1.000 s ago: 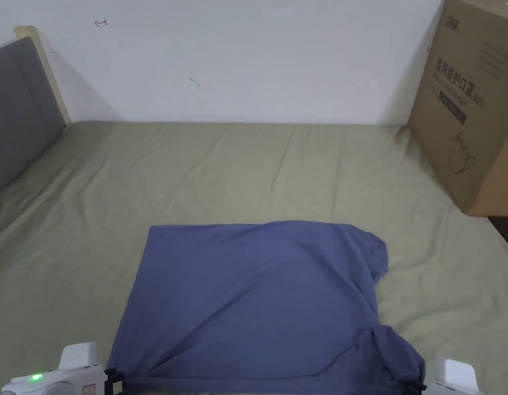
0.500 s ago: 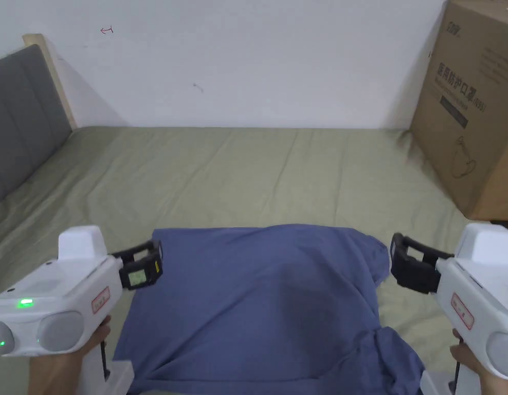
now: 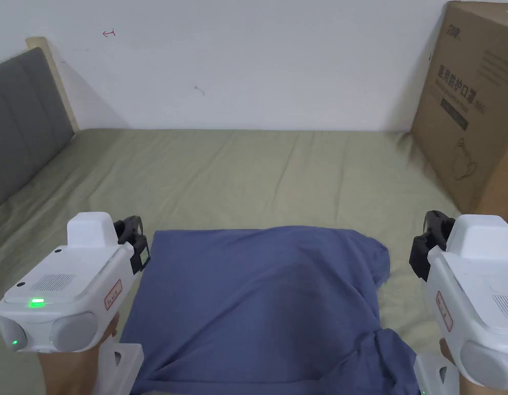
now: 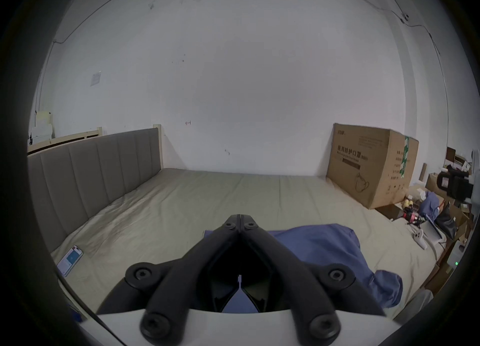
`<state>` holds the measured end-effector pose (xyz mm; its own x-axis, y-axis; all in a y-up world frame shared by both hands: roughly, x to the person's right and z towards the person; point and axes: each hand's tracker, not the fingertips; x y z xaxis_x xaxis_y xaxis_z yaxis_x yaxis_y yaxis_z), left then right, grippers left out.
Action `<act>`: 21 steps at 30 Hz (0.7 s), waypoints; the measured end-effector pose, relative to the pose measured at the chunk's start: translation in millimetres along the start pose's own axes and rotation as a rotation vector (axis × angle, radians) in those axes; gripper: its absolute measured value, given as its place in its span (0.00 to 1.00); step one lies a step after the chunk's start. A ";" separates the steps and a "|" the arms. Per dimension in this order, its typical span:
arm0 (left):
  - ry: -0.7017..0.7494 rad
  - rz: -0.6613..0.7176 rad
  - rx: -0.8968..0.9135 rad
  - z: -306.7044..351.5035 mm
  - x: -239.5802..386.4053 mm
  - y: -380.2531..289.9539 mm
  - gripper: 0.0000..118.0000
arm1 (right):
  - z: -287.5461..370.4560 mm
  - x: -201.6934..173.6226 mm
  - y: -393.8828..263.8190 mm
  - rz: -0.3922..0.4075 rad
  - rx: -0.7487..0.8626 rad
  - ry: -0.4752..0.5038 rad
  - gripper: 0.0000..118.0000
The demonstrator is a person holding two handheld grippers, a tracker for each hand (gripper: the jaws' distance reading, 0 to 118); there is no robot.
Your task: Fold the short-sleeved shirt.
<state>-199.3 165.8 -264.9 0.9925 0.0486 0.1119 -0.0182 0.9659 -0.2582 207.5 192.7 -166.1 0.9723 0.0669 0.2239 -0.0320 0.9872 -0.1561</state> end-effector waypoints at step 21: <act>0.105 0.058 -0.693 -13.5 -72.8 -178.3 0.97 | -8.4 2.5 -42.0 -0.041 -0.146 -0.006 0.00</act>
<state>-266.8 -13.4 -240.0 0.9993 0.0365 -0.0041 -0.0244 0.5760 -0.8171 213.1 150.2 -167.1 0.9708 0.0284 0.2383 0.0419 0.9577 -0.2849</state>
